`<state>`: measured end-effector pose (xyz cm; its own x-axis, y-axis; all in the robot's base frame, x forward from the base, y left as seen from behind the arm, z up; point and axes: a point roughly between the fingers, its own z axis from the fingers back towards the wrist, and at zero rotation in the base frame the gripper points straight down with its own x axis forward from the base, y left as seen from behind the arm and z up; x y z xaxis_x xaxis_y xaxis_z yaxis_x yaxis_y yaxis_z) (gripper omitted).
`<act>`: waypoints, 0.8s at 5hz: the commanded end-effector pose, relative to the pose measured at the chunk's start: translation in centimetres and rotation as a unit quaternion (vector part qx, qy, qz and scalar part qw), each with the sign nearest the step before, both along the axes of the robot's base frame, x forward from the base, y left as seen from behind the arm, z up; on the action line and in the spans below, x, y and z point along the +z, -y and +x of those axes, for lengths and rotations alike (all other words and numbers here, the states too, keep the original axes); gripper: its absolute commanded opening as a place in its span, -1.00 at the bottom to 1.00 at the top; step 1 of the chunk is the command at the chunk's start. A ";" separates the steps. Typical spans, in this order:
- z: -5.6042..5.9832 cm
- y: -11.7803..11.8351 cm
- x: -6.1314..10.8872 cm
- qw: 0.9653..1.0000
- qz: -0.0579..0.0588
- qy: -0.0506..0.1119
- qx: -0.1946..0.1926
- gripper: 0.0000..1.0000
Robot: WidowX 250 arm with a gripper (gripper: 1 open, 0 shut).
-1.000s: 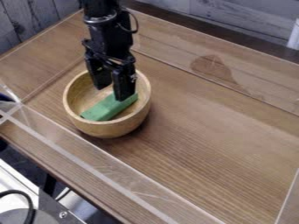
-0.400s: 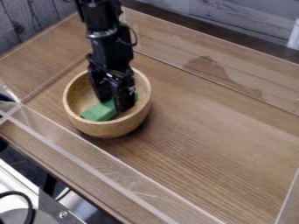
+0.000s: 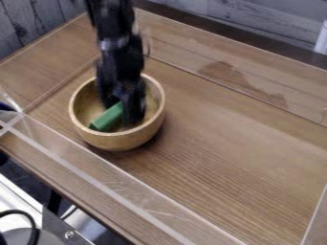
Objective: Remove the green block from inside the brown bowl and put it on the table
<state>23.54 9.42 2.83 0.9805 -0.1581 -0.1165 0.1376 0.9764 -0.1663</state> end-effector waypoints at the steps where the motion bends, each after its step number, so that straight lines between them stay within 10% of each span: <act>1: 0.8 -0.5 0.3 1.000 0.014 0.021 0.007 -1.00; 4: 1.5 0.7 1.3 0.999 0.016 0.019 0.028 -1.00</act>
